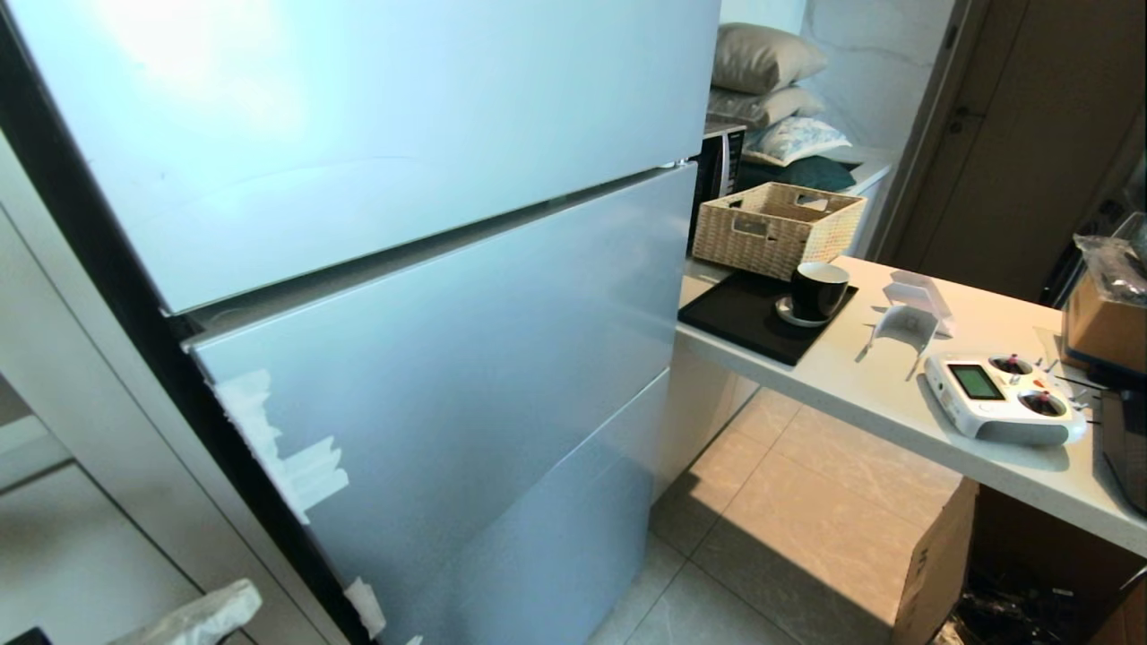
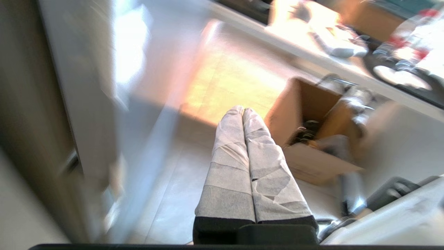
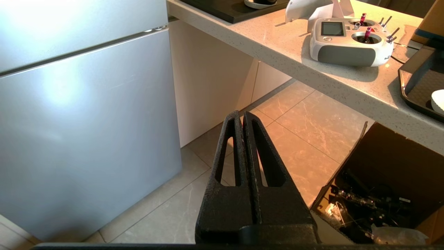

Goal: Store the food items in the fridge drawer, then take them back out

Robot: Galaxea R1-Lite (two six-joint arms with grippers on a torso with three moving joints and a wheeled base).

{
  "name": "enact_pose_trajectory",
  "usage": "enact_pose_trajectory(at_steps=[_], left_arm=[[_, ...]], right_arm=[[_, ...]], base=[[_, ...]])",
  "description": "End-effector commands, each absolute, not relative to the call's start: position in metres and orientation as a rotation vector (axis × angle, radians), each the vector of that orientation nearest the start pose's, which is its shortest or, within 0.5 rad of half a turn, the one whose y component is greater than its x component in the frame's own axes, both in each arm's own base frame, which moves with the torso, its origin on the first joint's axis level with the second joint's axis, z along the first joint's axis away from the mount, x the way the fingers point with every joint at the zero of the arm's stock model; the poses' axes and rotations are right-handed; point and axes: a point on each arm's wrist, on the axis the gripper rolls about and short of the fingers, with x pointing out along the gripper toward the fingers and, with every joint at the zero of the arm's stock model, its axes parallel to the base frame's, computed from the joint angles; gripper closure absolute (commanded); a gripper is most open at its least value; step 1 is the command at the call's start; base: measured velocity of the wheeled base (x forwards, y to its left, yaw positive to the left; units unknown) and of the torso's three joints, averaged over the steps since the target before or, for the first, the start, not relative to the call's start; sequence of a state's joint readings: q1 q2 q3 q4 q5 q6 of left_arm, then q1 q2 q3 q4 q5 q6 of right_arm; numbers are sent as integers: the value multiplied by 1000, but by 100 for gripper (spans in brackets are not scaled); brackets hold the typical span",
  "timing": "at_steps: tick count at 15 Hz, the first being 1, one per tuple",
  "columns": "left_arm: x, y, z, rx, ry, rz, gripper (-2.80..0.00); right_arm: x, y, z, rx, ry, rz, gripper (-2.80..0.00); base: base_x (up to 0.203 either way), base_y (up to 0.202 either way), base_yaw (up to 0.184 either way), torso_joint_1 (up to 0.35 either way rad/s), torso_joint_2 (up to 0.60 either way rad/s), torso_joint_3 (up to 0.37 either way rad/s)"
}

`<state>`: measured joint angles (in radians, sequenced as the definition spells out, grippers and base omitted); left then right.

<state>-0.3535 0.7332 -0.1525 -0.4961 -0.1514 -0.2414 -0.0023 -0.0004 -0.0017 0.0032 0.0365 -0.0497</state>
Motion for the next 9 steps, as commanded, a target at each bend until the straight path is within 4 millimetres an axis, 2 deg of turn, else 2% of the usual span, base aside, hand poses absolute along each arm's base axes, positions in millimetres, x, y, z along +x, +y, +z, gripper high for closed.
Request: enact_pose_trajectory(at_steps=[1, 5, 9], left_arm=[[56, -20, 172, -228, 106, -331, 0], [82, -22, 190, -218, 116, -97, 0], [108, -24, 195, -223, 132, -31, 0]], right_arm=[[-23, 1, 76, -51, 1, 34, 0], [-23, 1, 76, -51, 1, 34, 0], [-23, 1, 76, -51, 1, 34, 0]], base=[[0, 0, 0, 0, 0, 0], [0, 0, 0, 0, 0, 0], [0, 0, 0, 0, 0, 0]])
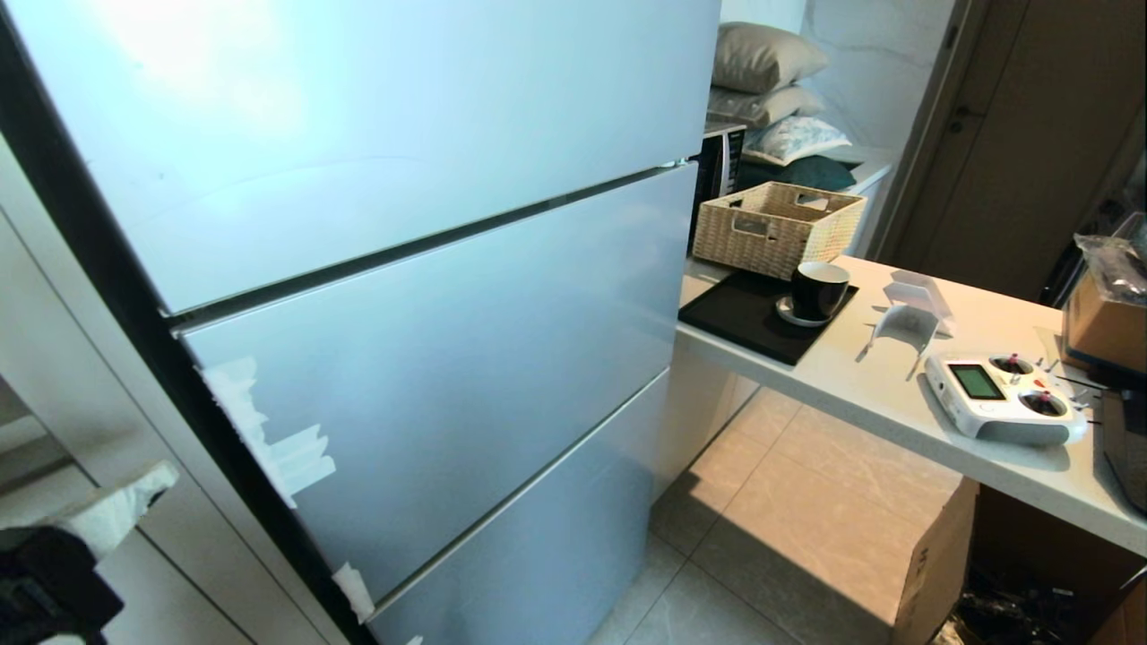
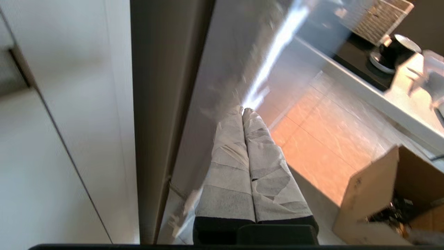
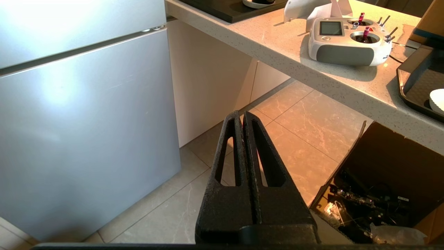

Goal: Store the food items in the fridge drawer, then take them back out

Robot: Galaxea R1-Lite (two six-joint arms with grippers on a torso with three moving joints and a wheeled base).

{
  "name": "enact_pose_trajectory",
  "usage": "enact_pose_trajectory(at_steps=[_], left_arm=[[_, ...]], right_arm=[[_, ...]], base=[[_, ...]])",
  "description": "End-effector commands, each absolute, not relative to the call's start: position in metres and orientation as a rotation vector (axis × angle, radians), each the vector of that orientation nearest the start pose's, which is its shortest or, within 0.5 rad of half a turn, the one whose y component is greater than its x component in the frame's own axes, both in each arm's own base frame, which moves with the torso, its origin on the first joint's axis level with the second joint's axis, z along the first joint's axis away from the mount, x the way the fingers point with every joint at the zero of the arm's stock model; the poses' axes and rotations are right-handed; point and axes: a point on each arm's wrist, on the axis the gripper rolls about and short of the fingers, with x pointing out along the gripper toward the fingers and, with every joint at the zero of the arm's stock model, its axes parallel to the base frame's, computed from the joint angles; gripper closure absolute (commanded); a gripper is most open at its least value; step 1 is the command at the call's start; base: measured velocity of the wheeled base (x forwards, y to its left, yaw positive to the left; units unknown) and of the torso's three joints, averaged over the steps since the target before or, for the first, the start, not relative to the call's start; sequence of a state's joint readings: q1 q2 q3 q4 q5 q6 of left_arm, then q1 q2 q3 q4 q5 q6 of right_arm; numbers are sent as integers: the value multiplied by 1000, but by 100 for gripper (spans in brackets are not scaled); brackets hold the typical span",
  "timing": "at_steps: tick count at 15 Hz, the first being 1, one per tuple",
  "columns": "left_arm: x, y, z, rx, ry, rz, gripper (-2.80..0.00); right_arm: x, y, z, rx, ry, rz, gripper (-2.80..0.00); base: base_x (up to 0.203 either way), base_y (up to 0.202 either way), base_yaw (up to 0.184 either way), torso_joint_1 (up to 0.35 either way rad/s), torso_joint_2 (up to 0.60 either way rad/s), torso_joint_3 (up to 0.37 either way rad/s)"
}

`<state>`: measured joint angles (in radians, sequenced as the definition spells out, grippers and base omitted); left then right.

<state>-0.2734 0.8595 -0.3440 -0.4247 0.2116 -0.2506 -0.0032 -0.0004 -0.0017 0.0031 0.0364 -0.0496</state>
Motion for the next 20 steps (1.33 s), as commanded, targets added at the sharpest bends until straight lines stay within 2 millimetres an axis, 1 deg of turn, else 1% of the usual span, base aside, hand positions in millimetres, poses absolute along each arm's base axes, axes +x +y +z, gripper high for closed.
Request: enact_pose_trajectory(at_steps=[1, 5, 7, 10, 13, 15, 20], left_arm=[[117, -25, 195, -227, 129, -20, 0], [157, -19, 195, -242, 93, 79, 0], [165, -19, 193, -248, 79, 86, 0], [166, -22, 193, -270, 82, 64, 0], [163, -30, 193, -272, 83, 13, 0], [158, -37, 193, -289, 87, -34, 0], [144, -41, 195, -303, 67, -98, 0]], right_arm=[[-23, 1, 76, -51, 1, 34, 0], [-23, 1, 76, -51, 1, 34, 0], [-23, 1, 75, -51, 1, 34, 0], [-23, 1, 76, -51, 1, 34, 0], [-23, 1, 76, -51, 1, 34, 0], [-23, 1, 76, -51, 1, 34, 0], [-23, 1, 76, -51, 1, 34, 0]], base=[[0, 0, 0, 0, 0, 0], [0, 0, 0, 0, 0, 0], [0, 0, 0, 0, 0, 0], [0, 0, 0, 0, 0, 0], [0, 0, 0, 0, 0, 0], [0, 0, 0, 0, 0, 0], [0, 0, 0, 0, 0, 0]])
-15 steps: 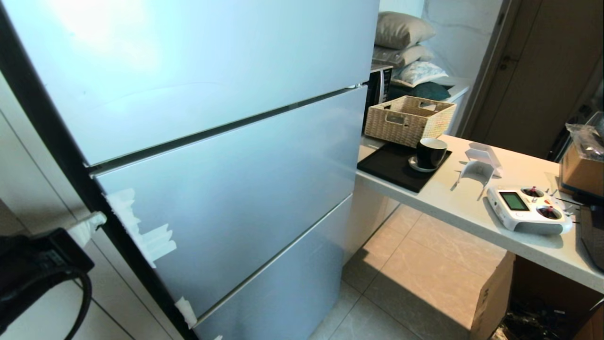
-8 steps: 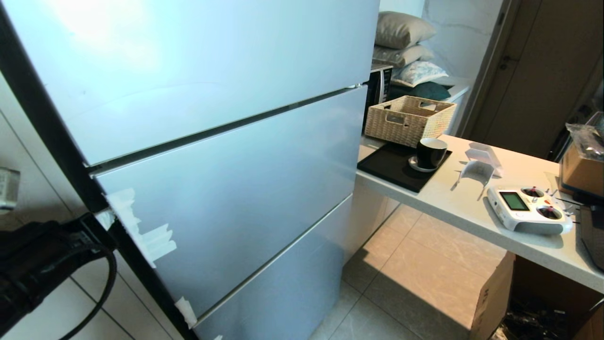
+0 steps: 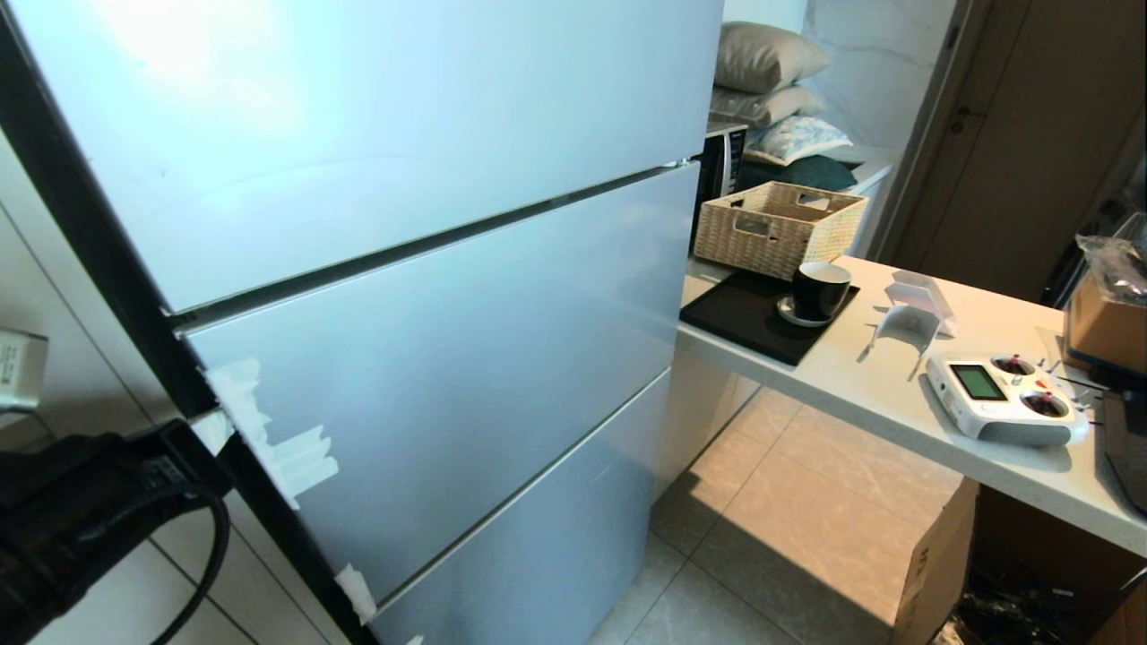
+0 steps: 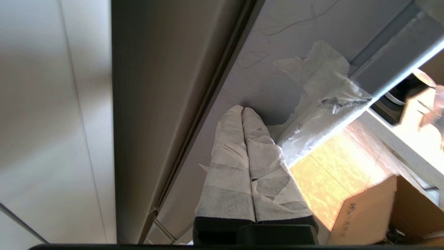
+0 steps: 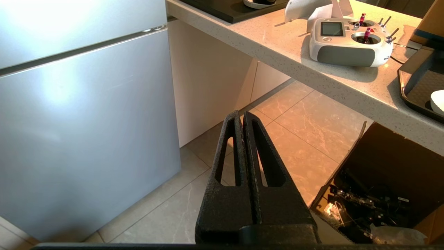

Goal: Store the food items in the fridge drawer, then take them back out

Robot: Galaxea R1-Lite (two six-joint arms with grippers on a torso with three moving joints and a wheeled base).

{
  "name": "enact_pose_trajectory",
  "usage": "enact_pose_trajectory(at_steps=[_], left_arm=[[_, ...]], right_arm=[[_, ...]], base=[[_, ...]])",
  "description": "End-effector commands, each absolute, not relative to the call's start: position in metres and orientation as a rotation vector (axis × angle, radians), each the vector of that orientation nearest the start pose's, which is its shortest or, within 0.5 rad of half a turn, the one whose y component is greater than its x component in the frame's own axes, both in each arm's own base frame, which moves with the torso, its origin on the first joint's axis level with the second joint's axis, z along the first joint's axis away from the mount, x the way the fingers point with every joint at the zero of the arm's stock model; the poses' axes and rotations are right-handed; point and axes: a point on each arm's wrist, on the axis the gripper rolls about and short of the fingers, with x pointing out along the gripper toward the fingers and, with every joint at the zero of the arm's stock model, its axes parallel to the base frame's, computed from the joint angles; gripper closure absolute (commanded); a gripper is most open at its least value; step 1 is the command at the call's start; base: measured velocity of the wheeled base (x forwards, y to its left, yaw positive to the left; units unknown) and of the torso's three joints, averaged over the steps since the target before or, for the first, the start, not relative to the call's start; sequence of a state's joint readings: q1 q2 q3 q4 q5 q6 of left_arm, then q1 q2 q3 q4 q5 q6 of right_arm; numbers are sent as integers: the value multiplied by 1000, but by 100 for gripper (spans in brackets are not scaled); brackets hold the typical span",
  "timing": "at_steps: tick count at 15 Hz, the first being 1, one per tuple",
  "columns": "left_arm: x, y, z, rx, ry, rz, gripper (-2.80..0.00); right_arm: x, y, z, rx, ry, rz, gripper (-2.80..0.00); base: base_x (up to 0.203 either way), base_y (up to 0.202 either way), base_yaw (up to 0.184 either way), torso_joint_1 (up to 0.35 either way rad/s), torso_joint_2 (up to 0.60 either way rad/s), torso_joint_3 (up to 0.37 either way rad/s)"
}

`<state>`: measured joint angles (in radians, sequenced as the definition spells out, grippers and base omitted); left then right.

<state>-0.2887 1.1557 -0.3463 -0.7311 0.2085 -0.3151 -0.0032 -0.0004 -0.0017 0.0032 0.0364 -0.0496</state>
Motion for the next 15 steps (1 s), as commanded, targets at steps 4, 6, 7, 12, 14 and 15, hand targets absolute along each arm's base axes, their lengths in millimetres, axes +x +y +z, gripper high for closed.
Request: enact_pose_trajectory(at_steps=[4, 6, 7, 12, 14, 15], left_arm=[[129, -42, 197, -308, 51, -214, 0], [122, -40, 198, -310, 39, -267, 0], [120, -40, 197, -309, 44, -291, 0], [116, -49, 186, -300, 115, -471, 0], [109, -52, 177, -295, 160, -585, 0], [104, -52, 173, -294, 179, -646, 0]], right_arm=[[-23, 1, 76, -51, 1, 34, 0], [-23, 1, 76, -51, 1, 34, 0], [-23, 1, 76, -51, 1, 34, 0], [-23, 1, 76, -51, 1, 34, 0], [-23, 1, 76, -51, 1, 34, 0], [-23, 1, 76, -51, 1, 34, 0]], base=[[0, 0, 0, 0, 0, 0], [0, 0, 0, 0, 0, 0], [0, 0, 0, 0, 0, 0], [0, 0, 0, 0, 0, 0], [0, 0, 0, 0, 0, 0], [0, 0, 0, 0, 0, 0]])
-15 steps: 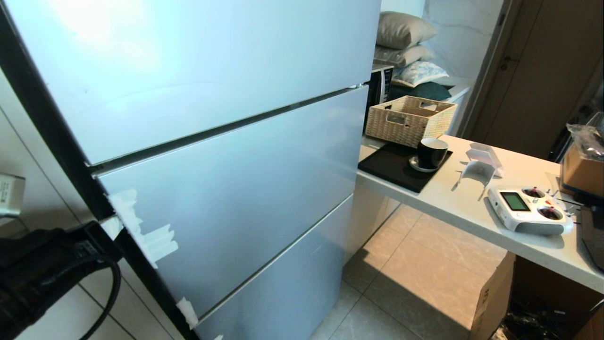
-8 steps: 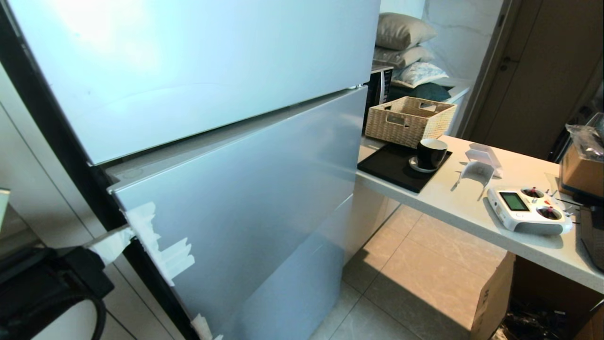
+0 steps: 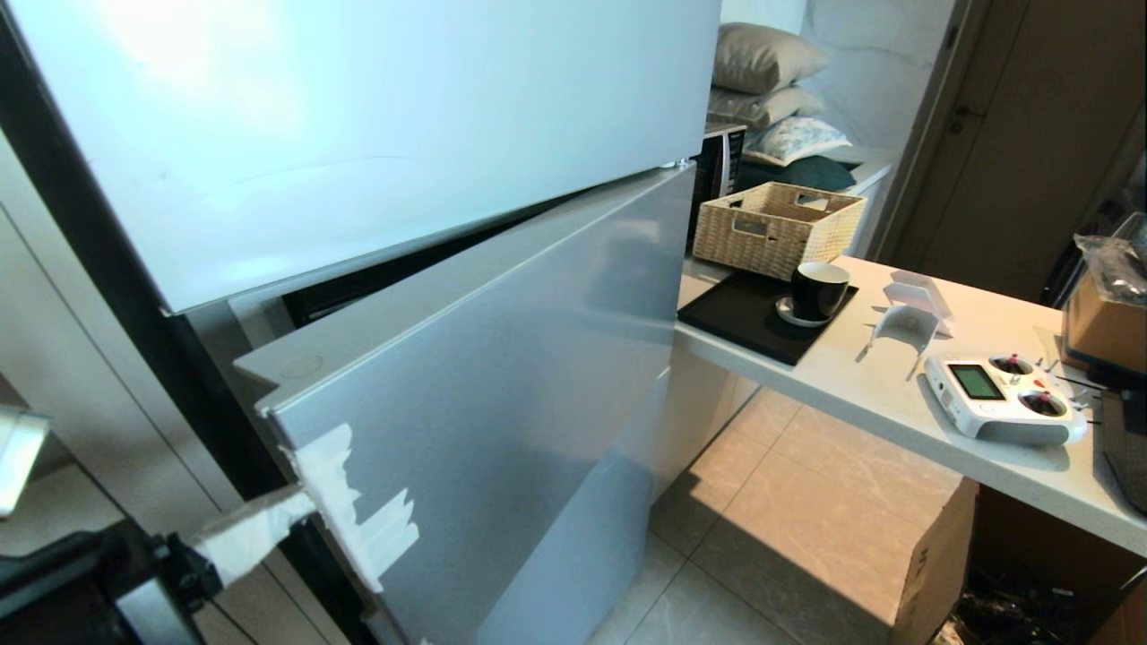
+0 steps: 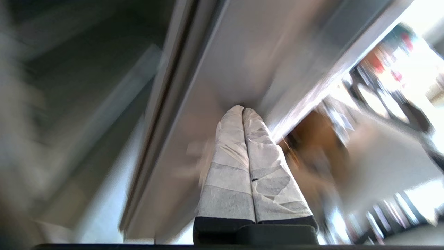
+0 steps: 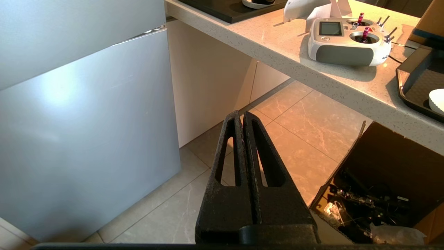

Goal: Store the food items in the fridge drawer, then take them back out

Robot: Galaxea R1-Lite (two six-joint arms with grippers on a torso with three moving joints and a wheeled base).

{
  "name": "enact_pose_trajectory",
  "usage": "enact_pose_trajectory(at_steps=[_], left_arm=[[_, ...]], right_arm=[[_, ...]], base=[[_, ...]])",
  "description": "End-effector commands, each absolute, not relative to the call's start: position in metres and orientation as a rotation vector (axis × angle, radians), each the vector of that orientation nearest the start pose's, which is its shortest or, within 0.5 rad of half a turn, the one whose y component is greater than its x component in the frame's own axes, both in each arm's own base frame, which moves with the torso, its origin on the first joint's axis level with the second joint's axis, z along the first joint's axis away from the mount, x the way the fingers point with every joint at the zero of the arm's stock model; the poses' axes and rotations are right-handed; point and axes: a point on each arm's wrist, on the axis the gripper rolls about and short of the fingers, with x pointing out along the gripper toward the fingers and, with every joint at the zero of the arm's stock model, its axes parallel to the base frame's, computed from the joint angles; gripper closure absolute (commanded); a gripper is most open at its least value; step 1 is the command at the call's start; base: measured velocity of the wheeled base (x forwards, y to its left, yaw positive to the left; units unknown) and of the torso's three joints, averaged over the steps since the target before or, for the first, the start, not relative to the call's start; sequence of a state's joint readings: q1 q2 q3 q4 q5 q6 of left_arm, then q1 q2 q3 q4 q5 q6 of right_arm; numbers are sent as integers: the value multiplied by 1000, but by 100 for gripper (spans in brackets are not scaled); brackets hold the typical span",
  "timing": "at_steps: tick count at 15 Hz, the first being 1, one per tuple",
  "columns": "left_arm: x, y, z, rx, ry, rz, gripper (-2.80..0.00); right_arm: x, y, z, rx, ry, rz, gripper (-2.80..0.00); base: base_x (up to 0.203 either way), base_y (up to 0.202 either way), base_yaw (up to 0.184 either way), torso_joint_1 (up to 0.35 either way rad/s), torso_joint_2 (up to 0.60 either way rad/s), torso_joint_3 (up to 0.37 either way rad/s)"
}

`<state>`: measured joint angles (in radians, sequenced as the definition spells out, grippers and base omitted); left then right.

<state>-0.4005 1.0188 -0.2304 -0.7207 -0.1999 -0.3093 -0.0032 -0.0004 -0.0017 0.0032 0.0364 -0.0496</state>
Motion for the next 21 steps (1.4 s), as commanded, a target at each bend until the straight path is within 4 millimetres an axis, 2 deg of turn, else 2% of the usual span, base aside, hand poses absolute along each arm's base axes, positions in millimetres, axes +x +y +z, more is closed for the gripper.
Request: enact_pose_trajectory(at_steps=[1, 4, 7, 11, 13, 17, 21], left_arm=[[97, -51, 168, -295, 198, -733, 0], [76, -45, 155, -305, 255, -905, 0], [66, -41, 155, -313, 264, -898, 0], [90, -42, 175, -316, 199, -611, 0], [89, -38, 185, -305, 123, -485, 0], [64, -22, 177, -95, 21, -240, 0], [35, 0, 162, -24, 33, 113, 0]], right_arm=[[-23, 1, 76, -51, 1, 34, 0], [-23, 1, 76, -51, 1, 34, 0], [-23, 1, 76, -51, 1, 34, 0], [-23, 1, 76, -51, 1, 34, 0], [-23, 1, 76, -51, 1, 34, 0], [-23, 1, 76, -51, 1, 34, 0], [-23, 1, 76, -51, 1, 34, 0]], base=[[0, 0, 0, 0, 0, 0], [0, 0, 0, 0, 0, 0], [0, 0, 0, 0, 0, 0], [0, 0, 0, 0, 0, 0], [0, 0, 0, 0, 0, 0], [0, 0, 0, 0, 0, 0], [0, 0, 0, 0, 0, 0]])
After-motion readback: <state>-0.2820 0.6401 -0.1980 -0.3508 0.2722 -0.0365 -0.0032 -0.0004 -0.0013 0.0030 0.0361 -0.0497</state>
